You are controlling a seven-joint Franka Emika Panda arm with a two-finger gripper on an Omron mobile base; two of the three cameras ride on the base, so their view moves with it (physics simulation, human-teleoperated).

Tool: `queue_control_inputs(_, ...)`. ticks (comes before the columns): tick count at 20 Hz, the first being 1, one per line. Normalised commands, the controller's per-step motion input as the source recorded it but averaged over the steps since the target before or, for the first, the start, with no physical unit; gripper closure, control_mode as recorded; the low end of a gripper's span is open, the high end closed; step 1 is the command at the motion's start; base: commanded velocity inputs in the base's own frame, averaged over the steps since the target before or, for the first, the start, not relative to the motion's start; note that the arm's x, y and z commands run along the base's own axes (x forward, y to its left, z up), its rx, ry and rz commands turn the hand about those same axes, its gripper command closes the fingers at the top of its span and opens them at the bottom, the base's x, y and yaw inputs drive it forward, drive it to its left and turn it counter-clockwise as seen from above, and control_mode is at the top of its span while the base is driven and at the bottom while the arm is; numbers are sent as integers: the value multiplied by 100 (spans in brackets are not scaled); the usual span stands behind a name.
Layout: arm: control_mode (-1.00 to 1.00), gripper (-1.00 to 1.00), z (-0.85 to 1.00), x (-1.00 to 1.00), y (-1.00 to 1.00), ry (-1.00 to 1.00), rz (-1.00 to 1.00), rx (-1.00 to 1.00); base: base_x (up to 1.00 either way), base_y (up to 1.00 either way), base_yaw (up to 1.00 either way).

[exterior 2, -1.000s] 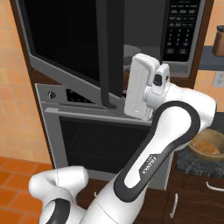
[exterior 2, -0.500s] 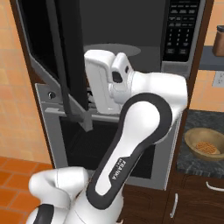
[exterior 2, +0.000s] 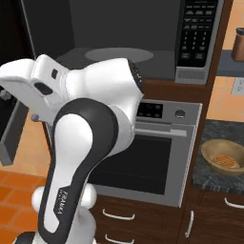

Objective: Open the microwave, place the bowl with waffle inside the microwave, then close the microwave door and turn it on.

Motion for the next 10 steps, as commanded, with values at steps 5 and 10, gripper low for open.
queue_control_inputs(5,-100,-100,3,-62,100,-5,7,-14,0,0,0)
queue_control_inputs(10,-100,-100,8,-38,100,-5,3,-12,0,0,0)
